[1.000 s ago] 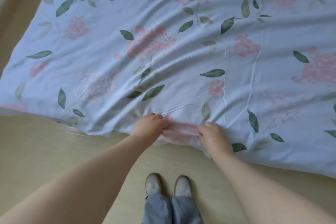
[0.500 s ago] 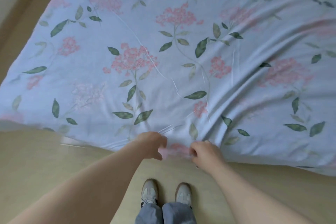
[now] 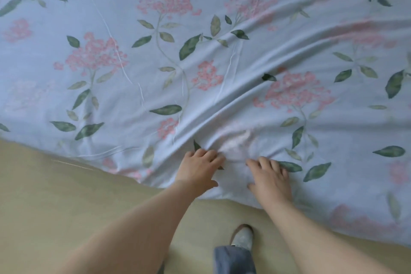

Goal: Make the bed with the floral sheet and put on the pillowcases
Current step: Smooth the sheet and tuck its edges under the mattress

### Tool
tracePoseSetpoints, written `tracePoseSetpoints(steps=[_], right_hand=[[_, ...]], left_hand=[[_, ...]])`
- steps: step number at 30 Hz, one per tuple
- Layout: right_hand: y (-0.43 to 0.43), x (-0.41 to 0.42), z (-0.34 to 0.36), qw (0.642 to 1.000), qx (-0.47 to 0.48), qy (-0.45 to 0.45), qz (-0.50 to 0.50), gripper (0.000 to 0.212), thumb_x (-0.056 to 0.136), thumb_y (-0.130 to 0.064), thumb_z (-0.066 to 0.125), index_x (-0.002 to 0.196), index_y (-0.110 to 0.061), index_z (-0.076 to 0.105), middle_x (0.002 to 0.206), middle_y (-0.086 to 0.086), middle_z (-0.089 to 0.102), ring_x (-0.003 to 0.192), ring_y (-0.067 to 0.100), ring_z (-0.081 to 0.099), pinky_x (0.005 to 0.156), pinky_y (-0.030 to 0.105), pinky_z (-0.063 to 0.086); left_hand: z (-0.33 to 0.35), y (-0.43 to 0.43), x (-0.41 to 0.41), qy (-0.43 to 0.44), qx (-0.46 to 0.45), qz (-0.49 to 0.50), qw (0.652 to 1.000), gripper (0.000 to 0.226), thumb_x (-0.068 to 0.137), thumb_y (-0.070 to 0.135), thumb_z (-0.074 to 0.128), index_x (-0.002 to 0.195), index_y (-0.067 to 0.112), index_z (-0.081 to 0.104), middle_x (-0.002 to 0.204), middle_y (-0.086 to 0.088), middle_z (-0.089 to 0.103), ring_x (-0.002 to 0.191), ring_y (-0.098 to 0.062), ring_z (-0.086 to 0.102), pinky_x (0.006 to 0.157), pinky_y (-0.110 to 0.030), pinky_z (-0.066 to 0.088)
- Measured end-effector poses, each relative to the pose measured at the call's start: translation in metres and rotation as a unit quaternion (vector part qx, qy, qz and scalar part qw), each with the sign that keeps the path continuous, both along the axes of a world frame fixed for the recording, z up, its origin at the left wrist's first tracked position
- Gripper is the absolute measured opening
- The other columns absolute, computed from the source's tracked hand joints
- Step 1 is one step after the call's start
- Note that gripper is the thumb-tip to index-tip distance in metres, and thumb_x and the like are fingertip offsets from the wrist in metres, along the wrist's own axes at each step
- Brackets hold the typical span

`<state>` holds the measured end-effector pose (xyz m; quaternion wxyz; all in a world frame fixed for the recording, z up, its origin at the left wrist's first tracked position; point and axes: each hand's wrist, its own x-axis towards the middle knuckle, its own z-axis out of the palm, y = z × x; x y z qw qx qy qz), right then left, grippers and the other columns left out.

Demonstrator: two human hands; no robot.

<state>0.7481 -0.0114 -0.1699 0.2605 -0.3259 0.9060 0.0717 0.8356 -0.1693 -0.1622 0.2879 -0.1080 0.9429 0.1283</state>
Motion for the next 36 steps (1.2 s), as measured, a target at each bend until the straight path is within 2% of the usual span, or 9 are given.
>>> tracePoseSetpoints(steps=[3, 4, 6, 11, 16, 19, 26, 31, 36], right_hand=[[0.012, -0.018, -0.007, 0.997, -0.05, 0.004, 0.05, 0.027, 0.072, -0.017, 0.076, 0.097, -0.017, 0.065, 0.1, 0.005, 0.063, 0.096, 0.026, 0.06, 0.073, 0.029, 0.046], [0.015, -0.02, -0.011, 0.995, -0.066, 0.017, 0.071, 0.031, 0.051, -0.01, 0.087, 0.071, -0.014, 0.065, 0.075, 0.005, 0.064, 0.071, 0.025, 0.064, 0.053, 0.025, 0.04], [0.02, -0.021, -0.013, 0.994, -0.087, 0.002, 0.07, 0.044, 0.024, -0.003, 0.091, 0.05, -0.013, 0.056, 0.052, 0.004, 0.054, 0.047, 0.023, 0.058, 0.043, 0.02, 0.021], [0.037, -0.031, 0.007, 0.989, -0.027, -0.13, 0.06, 0.012, 0.091, -0.01, 0.052, 0.098, -0.012, 0.06, 0.113, 0.01, 0.058, 0.109, 0.027, 0.055, 0.079, 0.032, 0.045], [0.084, -0.037, 0.014, 0.977, 0.037, -0.211, -0.008, 0.029, 0.084, -0.003, 0.05, 0.062, -0.021, 0.046, 0.109, 0.011, 0.066, 0.102, 0.025, 0.063, 0.072, 0.025, 0.042], [0.1, -0.036, 0.019, 0.975, 0.033, -0.219, -0.021, 0.022, 0.084, -0.003, 0.051, 0.089, -0.017, 0.067, 0.112, 0.009, 0.067, 0.105, 0.024, 0.063, 0.085, 0.026, 0.048], [0.171, -0.061, 0.042, 0.997, 0.004, -0.021, -0.08, 0.037, 0.092, -0.014, 0.046, 0.127, -0.023, 0.045, 0.13, 0.001, 0.046, 0.122, 0.024, 0.043, 0.096, 0.032, 0.038], [0.229, -0.114, 0.038, 0.992, 0.043, 0.001, -0.116, 0.051, 0.089, -0.015, 0.05, 0.136, -0.029, 0.036, 0.14, -0.004, 0.038, 0.13, 0.022, 0.035, 0.1, 0.033, 0.034], [0.274, -0.159, 0.022, 0.995, 0.072, -0.049, -0.042, 0.034, 0.094, -0.013, 0.041, 0.126, -0.021, 0.048, 0.134, 0.002, 0.046, 0.126, 0.024, 0.042, 0.096, 0.033, 0.037]], left_hand=[[-0.008, 0.025, -0.019, 0.018, -0.032, 0.043, 0.998, 0.034, 0.096, 0.017, 0.045, 0.13, 0.021, 0.045, 0.135, 0.0, 0.048, 0.124, -0.024, 0.043, 0.094, -0.033, 0.036], [-0.007, 0.029, -0.024, 0.018, -0.038, 0.044, 0.998, 0.031, 0.095, 0.008, 0.044, 0.124, 0.017, 0.049, 0.128, -0.003, 0.053, 0.118, -0.025, 0.047, 0.089, -0.032, 0.038], [-0.002, 0.038, -0.026, 0.003, -0.041, 0.058, 0.998, 0.031, 0.091, -0.002, 0.043, 0.116, 0.013, 0.052, 0.117, -0.005, 0.058, 0.111, -0.026, 0.052, 0.08, -0.031, 0.037], [0.015, 0.047, -0.026, -0.055, 0.011, 0.096, 0.994, 0.021, 0.087, 0.001, 0.048, 0.103, 0.012, 0.058, 0.113, -0.007, 0.06, 0.106, -0.028, 0.055, 0.074, -0.032, 0.038], [0.018, 0.096, -0.034, -0.113, 0.083, 0.071, 0.988, 0.021, 0.085, 0.002, 0.054, 0.101, 0.013, 0.062, 0.115, -0.007, 0.061, 0.108, -0.028, 0.057, 0.074, -0.027, 0.036], [0.021, 0.102, -0.041, -0.144, 0.045, 0.031, 0.988, 0.029, 0.089, -0.001, 0.046, 0.111, 0.013, 0.059, 0.121, -0.008, 0.057, 0.112, -0.028, 0.056, 0.078, -0.031, 0.04], [0.034, 0.15, -0.076, 0.024, 0.037, 0.008, 0.999, 0.038, 0.094, 0.022, 0.048, 0.132, 0.02, 0.042, 0.13, -0.003, 0.045, 0.12, -0.024, 0.045, 0.082, -0.032, 0.04], [0.023, 0.225, -0.132, 0.083, 0.062, -0.068, 0.992, 0.046, 0.094, 0.02, 0.049, 0.139, 0.02, 0.04, 0.143, 0.003, 0.039, 0.132, -0.022, 0.035, 0.104, -0.033, 0.032], [0.003, 0.285, -0.176, 0.007, 0.029, -0.057, 0.998, 0.047, 0.091, 0.027, 0.056, 0.135, 0.019, 0.043, 0.14, 0.002, 0.041, 0.131, -0.024, 0.036, 0.1, -0.037, 0.033]])
